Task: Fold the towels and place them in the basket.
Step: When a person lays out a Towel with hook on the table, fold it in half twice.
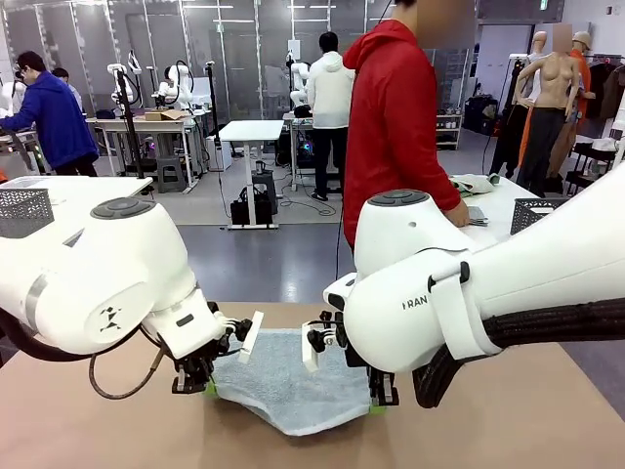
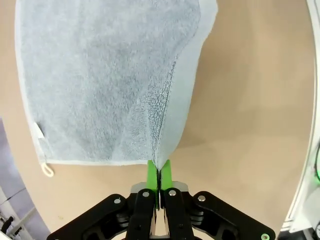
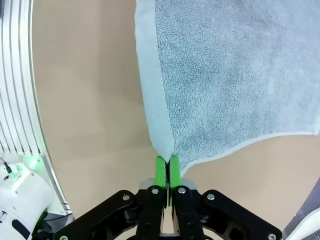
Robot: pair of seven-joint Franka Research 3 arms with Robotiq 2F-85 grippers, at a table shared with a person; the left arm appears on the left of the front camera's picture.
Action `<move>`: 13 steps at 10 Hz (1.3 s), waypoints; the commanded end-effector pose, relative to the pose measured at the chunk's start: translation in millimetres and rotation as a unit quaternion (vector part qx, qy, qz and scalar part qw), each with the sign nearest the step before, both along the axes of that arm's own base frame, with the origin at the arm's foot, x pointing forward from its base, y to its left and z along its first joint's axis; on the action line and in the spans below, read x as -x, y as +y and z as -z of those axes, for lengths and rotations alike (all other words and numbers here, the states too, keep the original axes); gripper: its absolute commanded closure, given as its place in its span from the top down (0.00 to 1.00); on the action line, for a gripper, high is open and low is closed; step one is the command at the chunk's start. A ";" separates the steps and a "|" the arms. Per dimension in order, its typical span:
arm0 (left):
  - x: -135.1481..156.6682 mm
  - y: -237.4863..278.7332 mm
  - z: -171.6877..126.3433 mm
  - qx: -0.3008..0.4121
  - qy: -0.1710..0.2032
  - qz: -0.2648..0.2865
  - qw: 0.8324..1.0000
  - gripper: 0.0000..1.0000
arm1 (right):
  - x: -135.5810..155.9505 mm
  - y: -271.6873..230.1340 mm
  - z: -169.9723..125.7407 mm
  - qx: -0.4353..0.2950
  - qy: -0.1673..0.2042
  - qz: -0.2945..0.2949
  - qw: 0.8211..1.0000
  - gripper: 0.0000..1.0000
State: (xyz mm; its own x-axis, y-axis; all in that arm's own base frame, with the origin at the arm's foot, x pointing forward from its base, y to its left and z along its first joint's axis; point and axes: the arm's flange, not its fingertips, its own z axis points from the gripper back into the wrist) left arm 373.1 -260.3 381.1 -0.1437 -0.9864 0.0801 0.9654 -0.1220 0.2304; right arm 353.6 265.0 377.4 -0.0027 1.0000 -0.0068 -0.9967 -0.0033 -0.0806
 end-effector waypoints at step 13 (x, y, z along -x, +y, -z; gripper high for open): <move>-24.1 11.1 -25.1 -0.017 0.034 -0.061 0.997 0.03 | -25.3 -4.7 -17.0 -0.007 0.021 -0.004 1.000 0.04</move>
State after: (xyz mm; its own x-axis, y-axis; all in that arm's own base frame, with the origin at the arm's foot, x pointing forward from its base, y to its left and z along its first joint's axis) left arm 384.2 -247.5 397.2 -0.0532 -0.9966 0.0631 0.9811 -0.0404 0.1895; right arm 363.8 260.3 387.8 0.0121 0.9999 -0.0022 -0.9967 0.0119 -0.0802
